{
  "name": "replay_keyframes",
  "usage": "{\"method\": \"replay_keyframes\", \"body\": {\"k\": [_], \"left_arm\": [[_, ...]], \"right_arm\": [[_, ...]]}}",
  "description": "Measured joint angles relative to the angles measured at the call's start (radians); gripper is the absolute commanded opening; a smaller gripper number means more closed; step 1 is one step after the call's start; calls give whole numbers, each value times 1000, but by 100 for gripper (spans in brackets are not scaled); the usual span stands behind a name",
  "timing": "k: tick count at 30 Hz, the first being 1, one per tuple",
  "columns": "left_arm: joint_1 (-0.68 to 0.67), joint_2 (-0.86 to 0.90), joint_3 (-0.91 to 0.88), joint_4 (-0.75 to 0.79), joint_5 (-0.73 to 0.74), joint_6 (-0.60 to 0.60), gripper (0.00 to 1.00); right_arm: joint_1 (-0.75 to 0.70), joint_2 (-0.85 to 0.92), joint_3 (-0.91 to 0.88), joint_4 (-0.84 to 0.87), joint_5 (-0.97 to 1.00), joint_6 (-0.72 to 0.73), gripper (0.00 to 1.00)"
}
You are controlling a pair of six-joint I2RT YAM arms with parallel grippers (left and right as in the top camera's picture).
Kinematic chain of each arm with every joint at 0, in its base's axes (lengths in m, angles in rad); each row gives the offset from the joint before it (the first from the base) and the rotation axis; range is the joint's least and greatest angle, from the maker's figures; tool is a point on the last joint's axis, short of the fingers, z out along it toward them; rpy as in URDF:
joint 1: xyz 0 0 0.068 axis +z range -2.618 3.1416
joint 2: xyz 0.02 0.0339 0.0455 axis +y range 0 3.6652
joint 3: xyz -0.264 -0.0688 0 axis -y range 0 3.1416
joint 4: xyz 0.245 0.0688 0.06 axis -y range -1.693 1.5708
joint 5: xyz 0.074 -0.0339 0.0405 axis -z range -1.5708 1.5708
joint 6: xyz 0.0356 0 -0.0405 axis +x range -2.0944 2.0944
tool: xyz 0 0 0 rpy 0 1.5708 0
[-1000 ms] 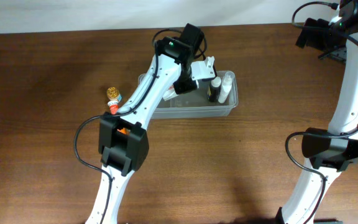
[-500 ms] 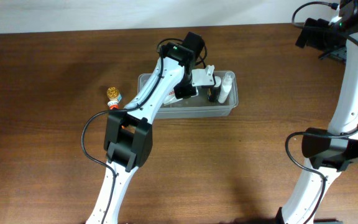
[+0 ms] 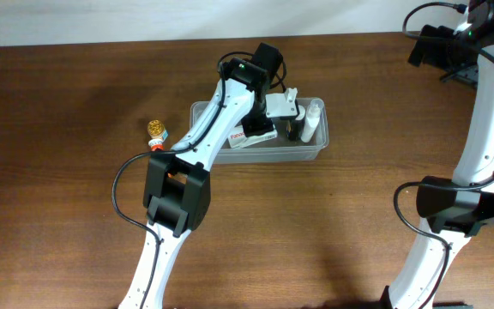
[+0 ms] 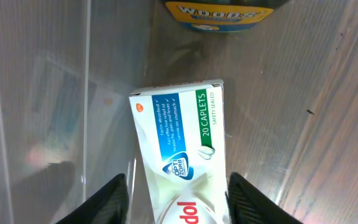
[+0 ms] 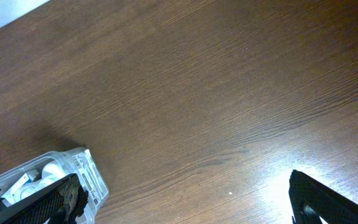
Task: Pack container
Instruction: 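Carry the Panadol box into the container with the left gripper, then open the left gripper and raise it out of the container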
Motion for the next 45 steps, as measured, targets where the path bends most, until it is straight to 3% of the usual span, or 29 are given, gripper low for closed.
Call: {"method": "replay_keyframes", "body": {"k": [6,12,27,32,41,45], "left_arm": [[1,0,0,-1,-10,-119,48],[10,0,6,-45,-24,-330,30],[40,0,11,-127,-61,-835,18],[62,0,11,-134,-60,-954,6],[67,0,11,-134,-60,-1063,5],[73,0,11,-148,-57,-1076,14]], "right_arm": [[0,0,0,0,0,0,98],[0,0,0,0,0,-1,98],[0,0,0,0,0,0,98],[0,0,0,0,0,0,98],[0,0,0,0,0,-1,98],[0,0,0,0,0,-1,98]]}}
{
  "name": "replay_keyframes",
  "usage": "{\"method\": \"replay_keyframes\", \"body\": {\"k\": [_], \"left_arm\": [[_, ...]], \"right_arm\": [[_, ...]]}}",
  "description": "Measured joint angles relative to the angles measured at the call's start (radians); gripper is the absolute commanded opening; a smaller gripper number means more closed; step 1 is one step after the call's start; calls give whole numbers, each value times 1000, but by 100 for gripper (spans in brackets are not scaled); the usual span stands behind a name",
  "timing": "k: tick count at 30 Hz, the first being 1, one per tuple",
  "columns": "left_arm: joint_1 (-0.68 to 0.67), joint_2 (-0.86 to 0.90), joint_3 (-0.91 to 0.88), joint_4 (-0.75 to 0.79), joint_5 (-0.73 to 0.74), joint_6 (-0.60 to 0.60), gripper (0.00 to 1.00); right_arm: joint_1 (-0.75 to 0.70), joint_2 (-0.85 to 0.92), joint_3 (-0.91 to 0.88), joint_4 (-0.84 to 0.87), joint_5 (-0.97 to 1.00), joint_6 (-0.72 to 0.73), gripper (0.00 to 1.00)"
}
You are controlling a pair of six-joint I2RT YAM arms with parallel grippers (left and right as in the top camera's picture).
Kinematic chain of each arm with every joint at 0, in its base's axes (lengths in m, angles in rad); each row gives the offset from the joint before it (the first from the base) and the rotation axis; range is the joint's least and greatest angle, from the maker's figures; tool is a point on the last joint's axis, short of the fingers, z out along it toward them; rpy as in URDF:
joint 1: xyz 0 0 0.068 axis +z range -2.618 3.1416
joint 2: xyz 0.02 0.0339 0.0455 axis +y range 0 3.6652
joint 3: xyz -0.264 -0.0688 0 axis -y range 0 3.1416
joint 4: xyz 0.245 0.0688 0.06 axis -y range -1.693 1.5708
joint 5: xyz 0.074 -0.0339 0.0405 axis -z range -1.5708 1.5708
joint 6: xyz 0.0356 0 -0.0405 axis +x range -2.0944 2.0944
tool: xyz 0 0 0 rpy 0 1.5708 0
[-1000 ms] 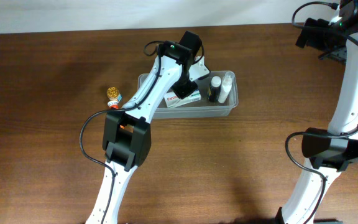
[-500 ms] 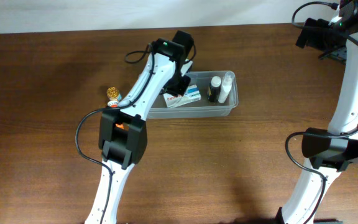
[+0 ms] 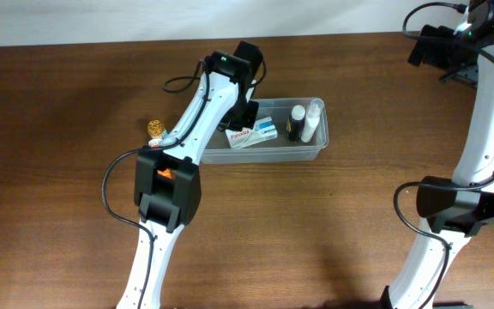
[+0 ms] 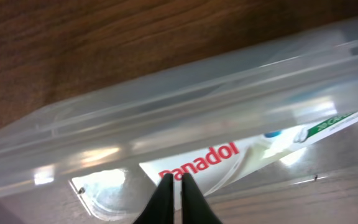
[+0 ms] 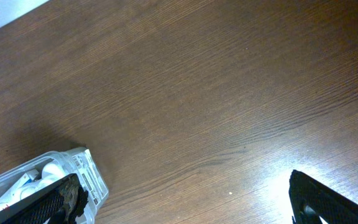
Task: Pack container
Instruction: 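Open the left gripper and raise it out of the container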
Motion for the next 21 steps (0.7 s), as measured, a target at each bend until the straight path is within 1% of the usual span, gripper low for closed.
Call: {"method": "replay_keyframes", "body": {"k": [1,2,3,5,7,13,14,15,16,21], "left_arm": [[3,0,0,-4,0,-2,19],[6,0,0,-7,0,-3,28],[10,-2,0,-9,0,-1,50],[23,-21,0,-10,-1,12,63],[32,-51,0,-11,-1,29,68],[74,-203,1,-40,-23,89,87],[88,-228,4,-49,-33,97,93],[102,-248,6,-56,-41,100,97],[120,-265,9,-64,-47,102,99],[235,-288,15,-95,-56,111,99]], "right_arm": [[0,0,0,0,0,0,98],[0,0,0,0,0,1,98],[0,0,0,0,0,0,98],[0,0,0,0,0,0,98],[0,0,0,0,0,1,98],[0,0,0,0,0,1,98],[0,0,0,0,0,1,98],[0,0,0,0,0,0,98],[0,0,0,0,0,0,98],[0,0,0,0,0,0,98]]}}
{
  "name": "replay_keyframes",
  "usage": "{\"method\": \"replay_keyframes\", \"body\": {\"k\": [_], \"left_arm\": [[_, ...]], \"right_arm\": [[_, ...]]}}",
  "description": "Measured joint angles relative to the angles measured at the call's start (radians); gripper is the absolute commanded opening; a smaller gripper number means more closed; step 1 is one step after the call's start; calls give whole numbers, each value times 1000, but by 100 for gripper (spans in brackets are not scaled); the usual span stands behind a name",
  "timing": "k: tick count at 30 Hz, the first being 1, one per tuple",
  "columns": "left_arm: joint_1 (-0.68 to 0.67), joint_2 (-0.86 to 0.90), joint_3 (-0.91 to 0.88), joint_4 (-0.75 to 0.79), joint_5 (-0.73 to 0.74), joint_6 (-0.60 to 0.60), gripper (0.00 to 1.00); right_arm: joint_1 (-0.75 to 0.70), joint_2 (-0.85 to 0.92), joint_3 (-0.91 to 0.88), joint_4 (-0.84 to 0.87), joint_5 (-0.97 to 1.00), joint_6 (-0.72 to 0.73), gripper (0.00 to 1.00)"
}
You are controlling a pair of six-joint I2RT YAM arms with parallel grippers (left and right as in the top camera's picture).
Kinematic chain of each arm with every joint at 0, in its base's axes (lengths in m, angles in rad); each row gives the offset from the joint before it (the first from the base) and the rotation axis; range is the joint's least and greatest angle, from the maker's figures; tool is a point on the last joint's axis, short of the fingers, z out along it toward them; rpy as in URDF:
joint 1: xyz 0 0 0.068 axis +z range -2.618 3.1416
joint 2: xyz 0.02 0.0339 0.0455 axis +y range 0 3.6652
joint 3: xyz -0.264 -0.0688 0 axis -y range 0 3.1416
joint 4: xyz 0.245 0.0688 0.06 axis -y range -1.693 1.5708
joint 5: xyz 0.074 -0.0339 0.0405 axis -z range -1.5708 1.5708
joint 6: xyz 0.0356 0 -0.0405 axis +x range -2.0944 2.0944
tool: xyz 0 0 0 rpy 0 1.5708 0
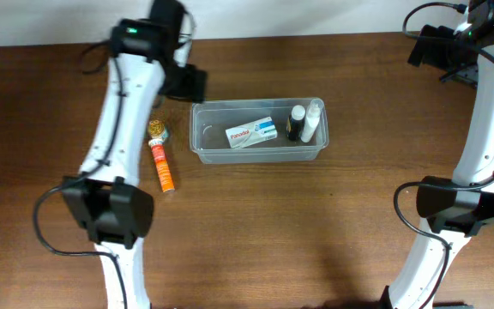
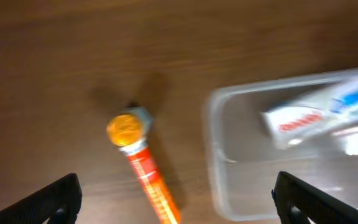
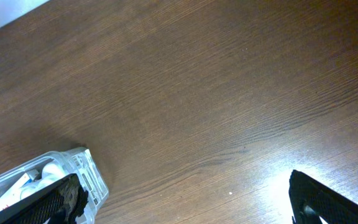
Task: Pack container
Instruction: 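Open the left gripper and raise it out of the container, then lower the left gripper and close it on the gold-lidded jar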
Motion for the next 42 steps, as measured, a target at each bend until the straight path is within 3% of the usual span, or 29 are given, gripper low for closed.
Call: {"method": "replay_keyframes", "body": {"k": [13,24,42], "left_arm": [[144,0,-56,-1,42,0,98],[164,0,-328,234,80,-3,95],[164,0,-549,462,95,-4,89]], "right_arm": [[0,0,0,0,0,0,98],[0,0,0,0,0,0,98],[0,0,0,0,0,0,98]]}}
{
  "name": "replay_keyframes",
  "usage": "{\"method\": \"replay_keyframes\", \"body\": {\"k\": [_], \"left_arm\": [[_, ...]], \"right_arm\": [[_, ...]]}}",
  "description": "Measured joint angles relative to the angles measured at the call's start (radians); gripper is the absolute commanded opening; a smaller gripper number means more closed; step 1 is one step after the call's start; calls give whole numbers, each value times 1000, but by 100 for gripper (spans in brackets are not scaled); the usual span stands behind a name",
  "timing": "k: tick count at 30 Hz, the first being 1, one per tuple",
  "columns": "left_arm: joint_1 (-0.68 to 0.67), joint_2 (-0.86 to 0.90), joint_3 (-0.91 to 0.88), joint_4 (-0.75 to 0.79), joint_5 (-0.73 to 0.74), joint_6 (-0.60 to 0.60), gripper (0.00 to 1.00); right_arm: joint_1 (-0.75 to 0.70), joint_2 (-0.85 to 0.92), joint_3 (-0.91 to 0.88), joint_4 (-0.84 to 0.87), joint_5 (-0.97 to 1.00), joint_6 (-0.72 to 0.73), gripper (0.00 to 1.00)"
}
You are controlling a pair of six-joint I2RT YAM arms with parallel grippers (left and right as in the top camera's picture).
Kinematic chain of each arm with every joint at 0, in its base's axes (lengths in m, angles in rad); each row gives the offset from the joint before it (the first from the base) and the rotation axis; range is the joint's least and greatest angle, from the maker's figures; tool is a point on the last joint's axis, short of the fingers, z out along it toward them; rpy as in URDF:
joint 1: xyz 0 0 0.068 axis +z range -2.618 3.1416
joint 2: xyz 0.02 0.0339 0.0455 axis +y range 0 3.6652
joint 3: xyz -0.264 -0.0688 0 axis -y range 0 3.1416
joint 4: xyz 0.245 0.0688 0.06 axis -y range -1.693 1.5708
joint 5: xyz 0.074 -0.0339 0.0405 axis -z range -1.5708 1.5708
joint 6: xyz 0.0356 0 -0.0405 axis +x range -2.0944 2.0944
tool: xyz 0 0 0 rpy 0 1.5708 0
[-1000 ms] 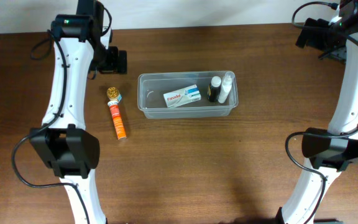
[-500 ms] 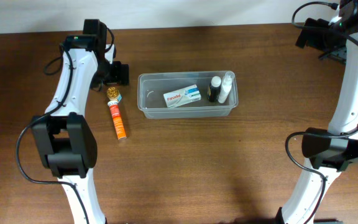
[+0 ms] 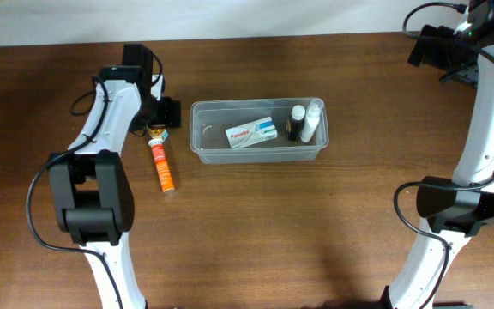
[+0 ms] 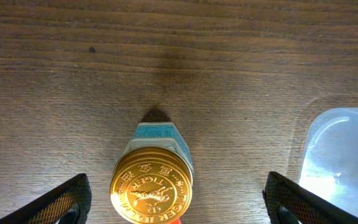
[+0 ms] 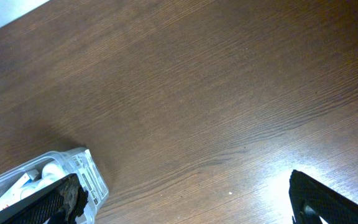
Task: Pack container
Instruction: 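Lower the left gripper and close it on the gold-lidded jar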
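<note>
The clear plastic container [image 3: 202, 137] holds a white Panadol box [image 3: 251, 132], a dark bottle [image 3: 296, 122] and a white bottle [image 3: 313, 120]. Left of it stands a small jar with a gold lid [image 3: 156, 130], and an orange tube [image 3: 163, 166] lies beside the jar. My left gripper [image 3: 159, 114] hangs open right over the jar. In the left wrist view the gold lid [image 4: 151, 186] sits between the wide-apart fingers [image 4: 61, 202], with the left gripper [image 4: 176, 200] empty. My right gripper [image 5: 185, 199] is open and empty, high at the far right.
A rounded corner of the container [image 4: 344, 162] shows at the right of the left wrist view, close to the jar. The right wrist view catches the container's labelled end [image 5: 82, 171] far below. The table is dark brown wood [image 3: 333, 232].
My left gripper was open and high over the table beside the container's back left corner. It now sits lower, open, straddling the gold-lidded jar. The right arm has not moved.
My left gripper stood inside the container with its fingers on either side of the Panadol box. Then it was shut and empty at the container's left rim, the box lying inside. Then it was open, high to the left, and now over the jar.
</note>
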Motion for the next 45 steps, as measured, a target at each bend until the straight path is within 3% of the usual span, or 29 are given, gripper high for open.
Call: {"method": "replay_keyframes", "body": {"k": [1,14,19,29,36,45], "left_arm": [[0,0,-3,5,0,0,84],[0,89,-11,29,0,0,84],[3,93,-14,36,0,-3,60],[20,93,-14,36,-16,6,34],[20,93,-13,36,-28,8,29],[20,95,71,-45,-39,13,29]], "right_arm": [[0,0,0,0,0,0,98],[0,0,0,0,0,-1,98],[0,0,0,0,0,0,98],[0,0,0,0,0,-1,98],[0,0,0,0,0,0,98],[0,0,0,0,0,0,98]]}}
